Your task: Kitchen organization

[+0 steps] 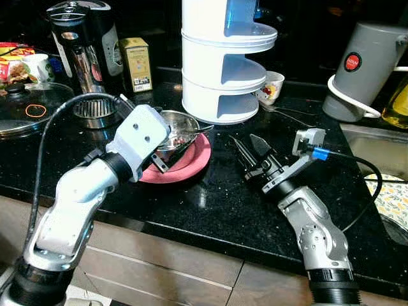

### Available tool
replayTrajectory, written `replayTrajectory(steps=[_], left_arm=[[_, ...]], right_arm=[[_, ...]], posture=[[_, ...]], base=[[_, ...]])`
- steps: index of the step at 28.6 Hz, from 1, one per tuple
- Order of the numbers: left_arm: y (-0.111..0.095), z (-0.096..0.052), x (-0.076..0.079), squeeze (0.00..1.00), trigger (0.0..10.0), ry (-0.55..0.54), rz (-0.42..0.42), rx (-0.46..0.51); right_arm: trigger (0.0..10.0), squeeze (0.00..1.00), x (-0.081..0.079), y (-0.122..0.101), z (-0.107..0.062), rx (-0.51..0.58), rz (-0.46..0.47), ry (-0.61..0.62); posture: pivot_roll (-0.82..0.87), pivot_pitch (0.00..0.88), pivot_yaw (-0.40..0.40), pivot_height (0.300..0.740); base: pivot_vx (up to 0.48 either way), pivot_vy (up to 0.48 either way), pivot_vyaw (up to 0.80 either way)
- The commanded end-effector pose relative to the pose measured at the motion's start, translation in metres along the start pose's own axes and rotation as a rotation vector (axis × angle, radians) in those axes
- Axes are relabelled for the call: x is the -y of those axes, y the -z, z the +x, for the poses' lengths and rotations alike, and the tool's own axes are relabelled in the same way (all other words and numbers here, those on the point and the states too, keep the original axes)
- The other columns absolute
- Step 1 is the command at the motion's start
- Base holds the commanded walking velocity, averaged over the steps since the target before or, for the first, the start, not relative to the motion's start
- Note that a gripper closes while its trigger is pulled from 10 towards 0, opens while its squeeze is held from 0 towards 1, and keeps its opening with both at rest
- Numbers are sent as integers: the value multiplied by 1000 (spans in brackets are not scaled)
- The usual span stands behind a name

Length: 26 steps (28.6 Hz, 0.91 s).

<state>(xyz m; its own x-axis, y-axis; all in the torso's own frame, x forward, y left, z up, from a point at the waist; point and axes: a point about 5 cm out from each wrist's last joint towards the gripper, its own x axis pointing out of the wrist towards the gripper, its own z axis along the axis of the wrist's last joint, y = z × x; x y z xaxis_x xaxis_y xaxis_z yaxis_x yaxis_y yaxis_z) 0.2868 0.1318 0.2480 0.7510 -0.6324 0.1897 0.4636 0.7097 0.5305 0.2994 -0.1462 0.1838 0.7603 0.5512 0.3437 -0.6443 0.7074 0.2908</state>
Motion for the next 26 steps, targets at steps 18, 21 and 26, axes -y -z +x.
replayTrajectory(steps=[18,21,26], left_arm=[[18,30,15,0,10000,117,-76,48],[19,32,17,0,10000,126,-71,45],[22,34,18,0,0,143,-76,40]], right_arm=[[10000,0,-29,9,-23,-108,29,-252],[10000,0,-30,9,-23,-111,28,-250],[10000,0,-30,9,-23,-120,28,-244]], posture=[[11,0,-22,740],[9,0,-20,740],[3,0,-33,740]], base=[[0,0,0],[0,0,0],[0,0,0]])
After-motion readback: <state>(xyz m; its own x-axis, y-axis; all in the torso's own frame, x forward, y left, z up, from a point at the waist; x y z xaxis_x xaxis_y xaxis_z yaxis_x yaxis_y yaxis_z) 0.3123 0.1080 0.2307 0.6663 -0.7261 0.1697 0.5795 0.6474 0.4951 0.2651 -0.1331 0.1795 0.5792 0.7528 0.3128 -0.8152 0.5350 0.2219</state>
